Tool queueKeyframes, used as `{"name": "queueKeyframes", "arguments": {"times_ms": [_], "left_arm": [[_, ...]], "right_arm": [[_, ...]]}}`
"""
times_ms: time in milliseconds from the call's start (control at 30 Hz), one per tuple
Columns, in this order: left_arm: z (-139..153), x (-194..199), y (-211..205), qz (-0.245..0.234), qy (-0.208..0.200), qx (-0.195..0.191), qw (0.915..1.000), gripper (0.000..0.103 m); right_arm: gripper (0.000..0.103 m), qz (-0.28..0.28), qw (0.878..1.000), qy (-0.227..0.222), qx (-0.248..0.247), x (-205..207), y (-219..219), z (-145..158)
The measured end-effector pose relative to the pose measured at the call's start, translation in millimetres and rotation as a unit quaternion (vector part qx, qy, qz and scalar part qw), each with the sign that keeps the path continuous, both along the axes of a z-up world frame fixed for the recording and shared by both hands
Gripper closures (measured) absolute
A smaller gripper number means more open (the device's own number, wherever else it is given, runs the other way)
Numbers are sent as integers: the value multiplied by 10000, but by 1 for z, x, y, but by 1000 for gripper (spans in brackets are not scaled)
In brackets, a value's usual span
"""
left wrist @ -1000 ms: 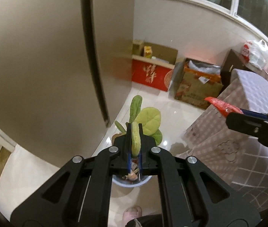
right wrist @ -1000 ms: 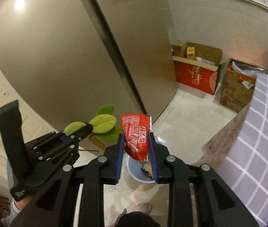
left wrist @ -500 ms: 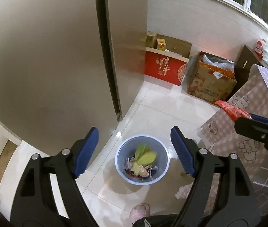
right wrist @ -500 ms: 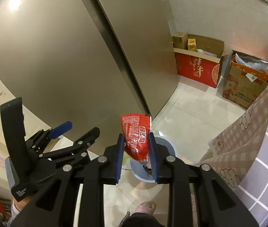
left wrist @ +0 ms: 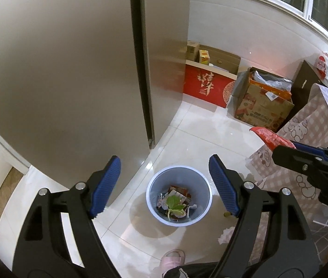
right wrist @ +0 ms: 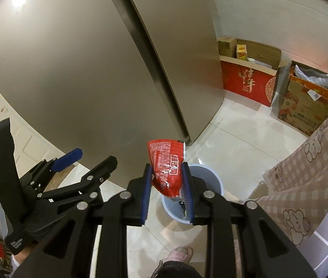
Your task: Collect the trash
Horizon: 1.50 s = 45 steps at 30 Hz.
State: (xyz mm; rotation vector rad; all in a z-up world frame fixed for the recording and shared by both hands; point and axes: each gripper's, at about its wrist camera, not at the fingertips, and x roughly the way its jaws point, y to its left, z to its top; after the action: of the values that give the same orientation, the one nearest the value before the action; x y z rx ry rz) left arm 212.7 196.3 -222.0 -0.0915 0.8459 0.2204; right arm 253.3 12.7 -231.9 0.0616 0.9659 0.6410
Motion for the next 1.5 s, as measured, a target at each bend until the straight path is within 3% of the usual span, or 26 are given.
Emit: {"name": "queueKeyframes", "arguments": {"times_ms": [167,233,300,367,600,833,1100,1267,1500], "left_arm": [[3,-5,9,194,-30,35,9998,26],[7,-8,13,270,-67,29,9996,26],[10,-11,13,290,-76,81,9995,25],[16,-14,12,324,-105,153,9993,25],[53,-31,-8,191,-372,144,9990,24],[117,-73,-61,-294,-930,320,9947,18],[192,-147,-128,-852,-1860,509,9775,12],[220,-185,-154,-1072,-2228,487,9677,10],[246,-219,-183,-1324,-2455,496,9590,10]], "right_arm": [[73,-32,9998,-135,141,3,5,0],[49,-113,9997,-168,160,6,7,1],[36,-192,9994,-210,197,7,6,3],[35,-233,9992,-280,174,4,4,7],[19,-534,9974,-454,174,-18,-26,38],[13,-1009,9881,-1157,38,-76,-81,101],[7,-1664,9577,-2340,-197,-182,-151,184],[6,-1952,9377,-2855,-322,-239,-180,211],[5,-2160,9224,-3187,-298,-284,-200,233]]}}
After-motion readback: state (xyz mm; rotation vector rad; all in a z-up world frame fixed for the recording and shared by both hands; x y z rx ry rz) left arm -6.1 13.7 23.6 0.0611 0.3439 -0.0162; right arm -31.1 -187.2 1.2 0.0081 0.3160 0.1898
